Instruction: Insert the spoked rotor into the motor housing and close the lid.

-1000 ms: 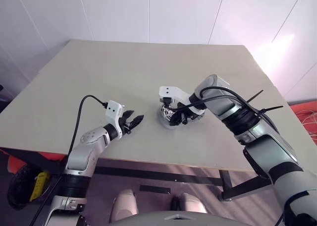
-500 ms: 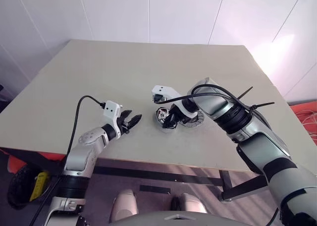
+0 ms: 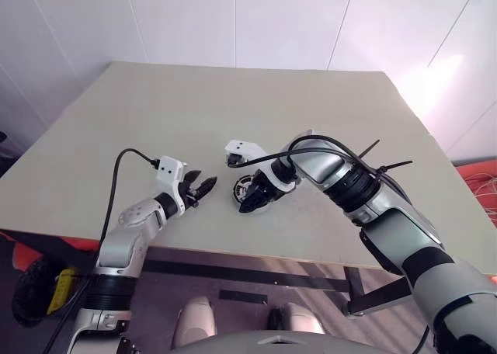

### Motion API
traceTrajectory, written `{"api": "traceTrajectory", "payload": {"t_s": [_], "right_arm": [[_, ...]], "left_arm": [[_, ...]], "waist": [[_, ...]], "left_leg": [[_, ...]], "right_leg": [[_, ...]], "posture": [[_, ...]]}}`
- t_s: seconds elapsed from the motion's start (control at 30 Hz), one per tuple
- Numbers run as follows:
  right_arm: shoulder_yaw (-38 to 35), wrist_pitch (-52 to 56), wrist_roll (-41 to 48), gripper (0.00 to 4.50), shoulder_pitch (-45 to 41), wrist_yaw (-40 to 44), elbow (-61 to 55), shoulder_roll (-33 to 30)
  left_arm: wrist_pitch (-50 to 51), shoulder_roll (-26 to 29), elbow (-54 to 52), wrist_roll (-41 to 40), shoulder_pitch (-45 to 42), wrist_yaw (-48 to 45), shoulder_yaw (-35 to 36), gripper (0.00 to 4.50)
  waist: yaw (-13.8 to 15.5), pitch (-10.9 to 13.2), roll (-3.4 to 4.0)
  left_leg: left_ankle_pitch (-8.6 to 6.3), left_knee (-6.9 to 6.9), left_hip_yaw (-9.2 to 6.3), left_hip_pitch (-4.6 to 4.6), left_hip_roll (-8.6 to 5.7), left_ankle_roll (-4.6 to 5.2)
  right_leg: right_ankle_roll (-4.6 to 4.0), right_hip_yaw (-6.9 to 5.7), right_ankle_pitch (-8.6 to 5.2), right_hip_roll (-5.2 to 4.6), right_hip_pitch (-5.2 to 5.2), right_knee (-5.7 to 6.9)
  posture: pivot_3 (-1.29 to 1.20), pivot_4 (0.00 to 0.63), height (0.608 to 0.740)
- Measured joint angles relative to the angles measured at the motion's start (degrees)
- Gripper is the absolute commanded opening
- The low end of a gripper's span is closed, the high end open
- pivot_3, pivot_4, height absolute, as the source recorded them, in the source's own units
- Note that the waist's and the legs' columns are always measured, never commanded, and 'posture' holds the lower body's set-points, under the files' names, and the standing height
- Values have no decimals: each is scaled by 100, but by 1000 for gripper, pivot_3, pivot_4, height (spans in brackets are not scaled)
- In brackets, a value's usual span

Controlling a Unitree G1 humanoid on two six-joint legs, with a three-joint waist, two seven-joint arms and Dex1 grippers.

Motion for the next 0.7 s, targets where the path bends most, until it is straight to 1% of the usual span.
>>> {"api": "traceTrajectory", "payload": {"t_s": [0.03, 0.1, 0.13, 0.23, 0.33, 0.43, 0.53, 0.6, 0.63, 0.7], "right_arm": [[-2, -3, 36, 3577, -12, -33, 0, 6], [-25, 16, 152, 4313, -84, -88, 10, 22], [-76, 24, 207, 4450, -140, -115, 17, 40], [-367, 86, 412, 4450, -403, -205, 173, 147], [-874, 114, 581, 4450, -837, -406, 474, 335], [-1335, -501, 603, 4450, -1037, -597, 584, 275], [-1739, -1482, 588, 4450, -954, -696, 786, -40], [-1980, -2497, 458, 4071, -719, -819, 1024, -420], [-2017, -2709, 399, 3845, -658, -868, 1118, -518], [-2078, -3635, 116, 3177, -368, -1098, 1565, -922]], "left_arm": [[0, 1, -1, 0, 0, 1, 1, 2957], [0, 2, -4, 0, 0, 0, 1, 2957], [0, 2, -4, 0, 0, 0, 1, 2957], [0, 7, -4, 0, 0, -8, 0, 2957], [-1, 4, -3, -2, -8, -25, -10, 2957], [-1, 5, -2, -4, -20, -36, -13, 2957], [-1, 7, 8, -4, -46, -81, -14, 2957], [-1, 7, 20, -7, -76, -127, -19, 2957], [-1, 7, 21, -6, -80, -134, -19, 2957], [-1, 7, 68, -6, -136, -165, -33, 2957]], "waist": [[-1, 0, 0], [-7, 0, 0], [-9, 0, 0], [-15, 0, 0], [-20, 1, 1], [11, 0, -1], [40, 0, -3], [47, -1, -5], [47, -1, -5], [48, -1, -5]], "left_leg": [[0, 0, 0, 1, 0, -1], [1, 0, -1, 2, 1, -1], [1, 0, -2, 3, 1, -1], [0, 0, -2, 4, 1, -1], [0, -1, -2, 3, 1, 0], [-1, -1, -3, 2, -1, 0], [1, 1, -3, -6, -5, -1], [1, 1, -3, -4, -5, -1], [1, 1, -2, -5, -5, -2], [4, 1, -2, -7, -5, -6]], "right_leg": [[0, 0, 0, 0, 1, 0], [1, 0, 0, 0, -1, 3], [1, 0, 0, 1, -1, 5], [1, 0, 0, 1, -2, 6], [1, 0, -1, 1, -5, 8], [14, 0, -8, 0, 0, 5], [5, 0, -2, -2, 1, -1], [6, 0, -2, -2, 2, -2], [5, 0, -2, -2, 2, -1], [5, 0, -1, -2, 0, 0]], "posture": [[0, 0, 740], [0, 0, 740], [0, 0, 740], [0, 0, 740], [0, 0, 740], [0, 0, 740], [0, 0, 740], [0, 0, 740], [0, 0, 740], [0, 0, 740]]}}
